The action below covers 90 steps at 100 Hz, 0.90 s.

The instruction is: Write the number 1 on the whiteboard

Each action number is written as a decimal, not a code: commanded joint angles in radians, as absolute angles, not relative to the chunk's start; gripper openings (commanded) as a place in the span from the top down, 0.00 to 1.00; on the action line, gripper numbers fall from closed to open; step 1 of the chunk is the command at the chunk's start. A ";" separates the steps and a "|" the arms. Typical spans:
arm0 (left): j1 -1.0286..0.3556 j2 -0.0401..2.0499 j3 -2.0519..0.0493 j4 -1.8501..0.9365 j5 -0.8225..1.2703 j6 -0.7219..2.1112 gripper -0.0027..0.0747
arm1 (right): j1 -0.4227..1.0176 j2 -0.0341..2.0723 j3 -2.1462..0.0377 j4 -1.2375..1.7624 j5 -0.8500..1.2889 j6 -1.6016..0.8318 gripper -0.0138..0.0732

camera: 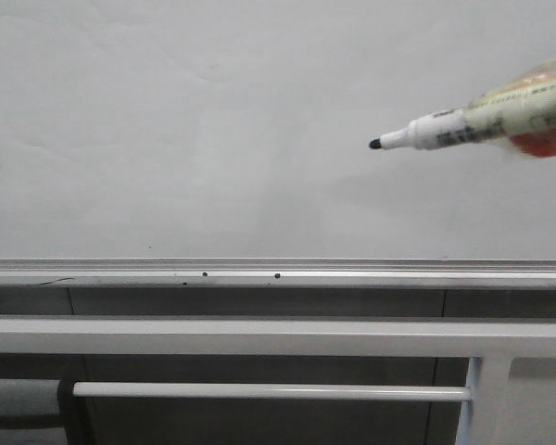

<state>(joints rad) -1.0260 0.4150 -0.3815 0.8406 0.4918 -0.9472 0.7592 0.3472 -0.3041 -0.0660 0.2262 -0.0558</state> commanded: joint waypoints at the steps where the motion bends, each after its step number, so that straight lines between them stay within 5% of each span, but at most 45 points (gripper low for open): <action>1: -1.034 0.421 -0.409 0.883 0.463 -0.996 0.99 | 0.709 0.351 -0.330 -0.066 0.131 -0.052 0.89; 90: -1.034 0.421 -0.411 0.942 0.432 -1.006 0.99 | 0.653 0.446 -0.334 -0.037 -0.083 -0.051 0.89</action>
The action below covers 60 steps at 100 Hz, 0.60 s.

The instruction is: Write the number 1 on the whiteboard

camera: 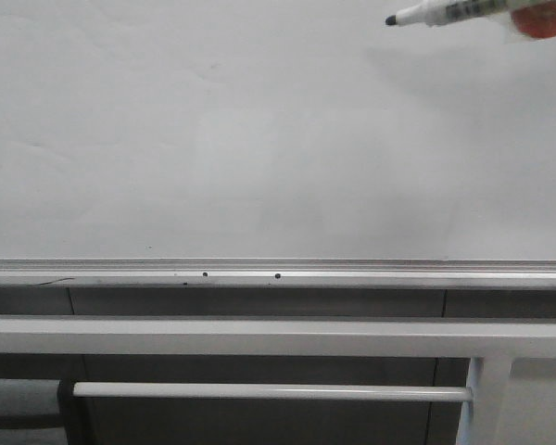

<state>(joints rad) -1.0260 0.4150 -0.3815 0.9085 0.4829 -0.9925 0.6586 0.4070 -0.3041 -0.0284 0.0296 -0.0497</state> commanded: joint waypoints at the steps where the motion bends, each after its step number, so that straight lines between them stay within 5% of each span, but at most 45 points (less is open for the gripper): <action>1: -1.034 0.421 -0.411 0.942 0.432 -1.006 0.99 | 0.653 0.452 -0.334 -0.037 -0.087 -0.051 0.89; 60: -1.034 0.421 -0.411 0.947 0.432 -1.006 0.99 | 0.636 0.513 -0.334 -0.037 -0.150 -0.076 0.89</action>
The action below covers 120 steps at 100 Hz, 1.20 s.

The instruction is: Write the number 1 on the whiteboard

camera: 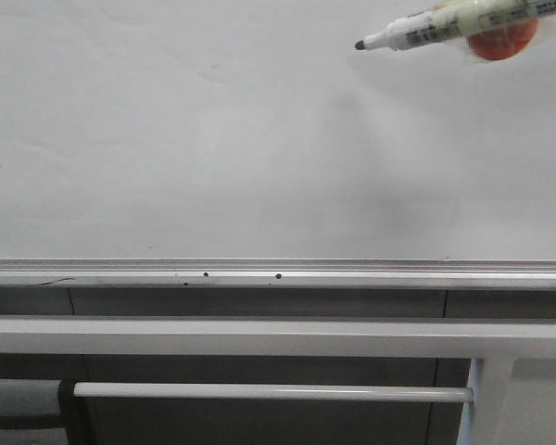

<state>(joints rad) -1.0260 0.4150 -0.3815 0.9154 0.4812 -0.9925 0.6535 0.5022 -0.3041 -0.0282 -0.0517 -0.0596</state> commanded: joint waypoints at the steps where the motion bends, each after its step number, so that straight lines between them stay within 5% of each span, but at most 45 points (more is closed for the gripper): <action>1: -1.034 0.421 -0.411 0.947 0.432 -1.006 0.99 | 0.631 0.513 -0.334 -0.037 -0.148 -0.076 0.89; 120: -1.034 0.421 -0.411 0.947 0.431 -1.006 0.99 | 0.601 0.670 -0.330 0.000 -0.051 -0.067 0.89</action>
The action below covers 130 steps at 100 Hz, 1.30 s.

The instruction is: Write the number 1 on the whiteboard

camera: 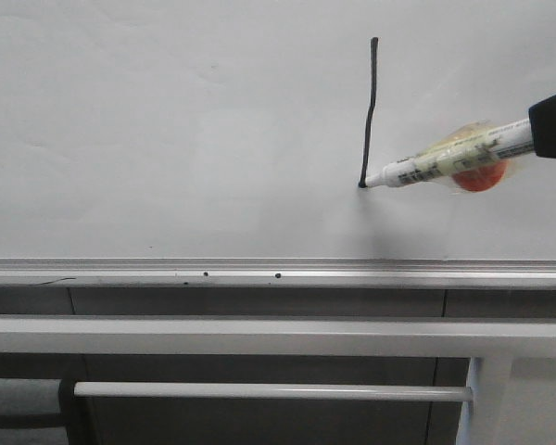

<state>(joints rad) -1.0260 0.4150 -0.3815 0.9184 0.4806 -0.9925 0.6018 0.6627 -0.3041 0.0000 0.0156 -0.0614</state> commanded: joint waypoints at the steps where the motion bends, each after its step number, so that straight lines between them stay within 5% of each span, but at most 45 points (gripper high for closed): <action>1: -1.034 0.421 -0.411 0.947 0.431 -1.006 0.99 | 0.602 0.670 -0.330 0.000 -0.048 -0.067 0.89; 33: -1.034 0.421 -0.411 0.951 0.354 -0.998 0.99 | 0.898 0.612 -0.343 0.051 0.112 -0.067 0.89; 51: -1.034 0.439 -0.411 0.957 0.253 -0.950 0.98 | 0.919 0.671 -0.429 0.054 0.235 -0.067 0.89; 80: -1.082 0.605 -0.409 0.958 0.192 -0.730 0.49 | 0.887 0.829 -0.683 0.054 0.464 -0.060 0.89; 130: -1.111 0.912 -0.448 1.051 0.144 -0.690 0.48 | 0.869 0.997 -0.902 0.066 0.628 -0.056 0.89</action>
<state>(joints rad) -1.1010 0.8884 -0.4002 1.0351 0.1856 -0.6888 0.8776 0.9996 -0.8606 0.0613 0.6618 -0.0553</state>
